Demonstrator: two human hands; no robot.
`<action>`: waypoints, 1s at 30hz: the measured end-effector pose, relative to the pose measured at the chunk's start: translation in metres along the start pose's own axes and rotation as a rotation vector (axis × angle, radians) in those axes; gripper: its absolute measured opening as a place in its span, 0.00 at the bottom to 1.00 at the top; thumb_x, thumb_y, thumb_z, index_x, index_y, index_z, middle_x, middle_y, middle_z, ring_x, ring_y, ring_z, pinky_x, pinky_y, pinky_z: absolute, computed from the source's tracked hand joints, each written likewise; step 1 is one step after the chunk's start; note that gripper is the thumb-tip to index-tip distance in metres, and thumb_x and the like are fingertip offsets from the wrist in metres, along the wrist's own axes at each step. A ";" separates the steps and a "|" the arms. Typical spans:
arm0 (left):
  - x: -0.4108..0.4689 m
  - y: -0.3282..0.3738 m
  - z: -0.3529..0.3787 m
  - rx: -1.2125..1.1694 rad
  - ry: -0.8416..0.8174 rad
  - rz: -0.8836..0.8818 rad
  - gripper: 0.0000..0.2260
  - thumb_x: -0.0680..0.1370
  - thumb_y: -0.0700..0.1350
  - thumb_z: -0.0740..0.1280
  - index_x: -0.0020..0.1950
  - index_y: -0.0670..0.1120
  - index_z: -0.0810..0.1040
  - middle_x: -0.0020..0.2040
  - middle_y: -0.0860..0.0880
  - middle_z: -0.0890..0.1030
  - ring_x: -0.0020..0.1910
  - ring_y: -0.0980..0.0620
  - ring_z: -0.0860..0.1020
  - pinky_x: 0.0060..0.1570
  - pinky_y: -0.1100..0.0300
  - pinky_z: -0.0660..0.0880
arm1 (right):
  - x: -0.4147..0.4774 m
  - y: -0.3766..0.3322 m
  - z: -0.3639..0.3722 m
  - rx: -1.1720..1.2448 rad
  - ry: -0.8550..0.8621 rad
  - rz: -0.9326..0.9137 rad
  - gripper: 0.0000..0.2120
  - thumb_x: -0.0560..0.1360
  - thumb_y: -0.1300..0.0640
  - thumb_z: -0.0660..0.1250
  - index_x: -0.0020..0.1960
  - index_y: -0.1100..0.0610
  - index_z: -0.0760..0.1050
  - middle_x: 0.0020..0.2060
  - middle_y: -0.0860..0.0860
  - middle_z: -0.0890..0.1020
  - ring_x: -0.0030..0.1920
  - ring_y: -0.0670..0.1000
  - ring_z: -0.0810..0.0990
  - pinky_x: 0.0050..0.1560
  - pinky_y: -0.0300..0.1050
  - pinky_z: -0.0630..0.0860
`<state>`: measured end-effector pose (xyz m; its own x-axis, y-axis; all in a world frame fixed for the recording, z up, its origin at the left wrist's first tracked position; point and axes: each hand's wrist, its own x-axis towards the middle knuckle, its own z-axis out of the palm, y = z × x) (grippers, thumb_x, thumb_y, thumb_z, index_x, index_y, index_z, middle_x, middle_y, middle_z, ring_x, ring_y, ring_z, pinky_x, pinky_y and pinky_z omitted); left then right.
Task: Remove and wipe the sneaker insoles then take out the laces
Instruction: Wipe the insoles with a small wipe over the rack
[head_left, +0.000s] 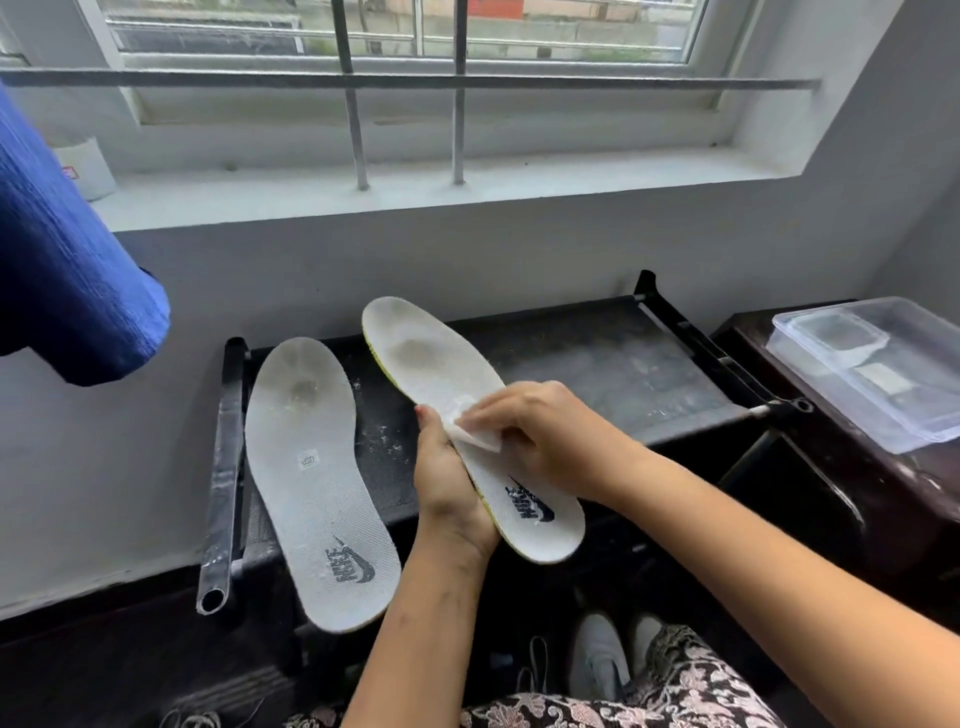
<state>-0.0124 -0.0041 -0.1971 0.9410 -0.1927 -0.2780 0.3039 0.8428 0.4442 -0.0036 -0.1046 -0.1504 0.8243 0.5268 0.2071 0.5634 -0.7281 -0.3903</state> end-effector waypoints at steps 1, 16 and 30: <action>0.001 0.000 0.002 -0.023 0.010 0.003 0.30 0.80 0.63 0.46 0.53 0.42 0.78 0.44 0.42 0.84 0.41 0.47 0.84 0.45 0.58 0.80 | -0.009 -0.001 -0.003 0.040 0.004 -0.020 0.16 0.67 0.66 0.60 0.48 0.60 0.83 0.48 0.52 0.85 0.51 0.49 0.81 0.60 0.39 0.71; 0.008 -0.004 0.006 -0.201 0.127 0.131 0.32 0.79 0.65 0.44 0.69 0.45 0.69 0.55 0.41 0.78 0.52 0.44 0.77 0.55 0.49 0.73 | -0.035 -0.013 -0.009 0.127 0.217 0.090 0.13 0.68 0.65 0.66 0.46 0.54 0.84 0.45 0.49 0.86 0.49 0.46 0.81 0.55 0.37 0.74; 0.008 -0.004 0.005 -0.156 0.129 0.102 0.28 0.79 0.65 0.44 0.63 0.51 0.73 0.49 0.43 0.82 0.54 0.45 0.77 0.55 0.42 0.73 | -0.056 -0.008 -0.016 0.180 -0.033 0.230 0.18 0.63 0.72 0.63 0.39 0.53 0.84 0.43 0.47 0.85 0.47 0.42 0.81 0.55 0.35 0.75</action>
<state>-0.0055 -0.0115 -0.1964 0.9358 -0.0455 -0.3496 0.1724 0.9241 0.3411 -0.0537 -0.1357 -0.1442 0.9254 0.3733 0.0662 0.3407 -0.7423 -0.5770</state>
